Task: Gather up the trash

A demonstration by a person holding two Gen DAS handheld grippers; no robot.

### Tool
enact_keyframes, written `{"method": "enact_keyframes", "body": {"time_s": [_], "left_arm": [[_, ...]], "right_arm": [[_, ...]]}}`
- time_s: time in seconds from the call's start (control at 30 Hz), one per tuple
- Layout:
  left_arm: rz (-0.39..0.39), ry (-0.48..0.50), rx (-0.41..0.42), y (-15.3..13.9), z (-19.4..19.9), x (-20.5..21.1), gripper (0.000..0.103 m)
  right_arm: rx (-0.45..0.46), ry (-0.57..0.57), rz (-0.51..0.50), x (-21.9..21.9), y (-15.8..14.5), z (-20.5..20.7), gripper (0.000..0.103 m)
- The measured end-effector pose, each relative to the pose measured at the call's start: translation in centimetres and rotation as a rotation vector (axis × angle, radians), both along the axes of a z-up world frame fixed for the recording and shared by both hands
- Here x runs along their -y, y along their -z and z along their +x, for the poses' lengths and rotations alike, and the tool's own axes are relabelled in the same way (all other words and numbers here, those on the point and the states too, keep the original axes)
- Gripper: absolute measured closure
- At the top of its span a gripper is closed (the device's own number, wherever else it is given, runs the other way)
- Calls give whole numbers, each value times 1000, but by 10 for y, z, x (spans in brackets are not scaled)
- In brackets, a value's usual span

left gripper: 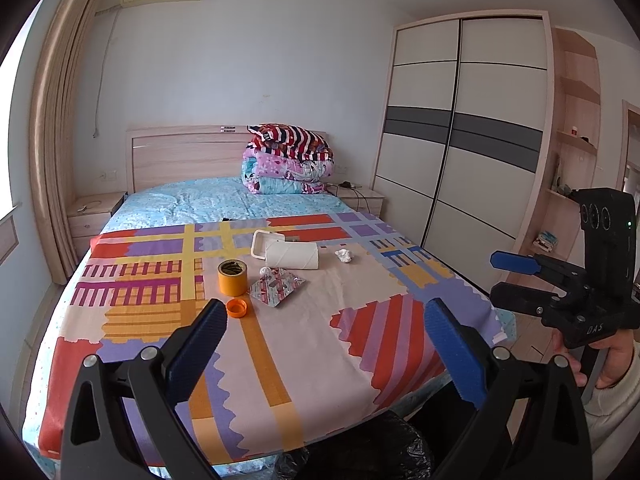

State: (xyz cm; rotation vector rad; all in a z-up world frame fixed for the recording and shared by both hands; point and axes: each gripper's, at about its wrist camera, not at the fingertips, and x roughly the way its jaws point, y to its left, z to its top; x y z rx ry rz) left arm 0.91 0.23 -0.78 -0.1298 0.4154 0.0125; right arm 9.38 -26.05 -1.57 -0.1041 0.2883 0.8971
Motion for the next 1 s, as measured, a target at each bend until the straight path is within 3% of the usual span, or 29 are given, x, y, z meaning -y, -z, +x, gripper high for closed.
{"method": "enact_keyframes", "body": {"time_s": [1.0], "left_arm": [[10, -33, -55, 11, 10, -10, 8]], "right_arm": [[-2, 32, 19, 1, -1, 13, 3]]}}
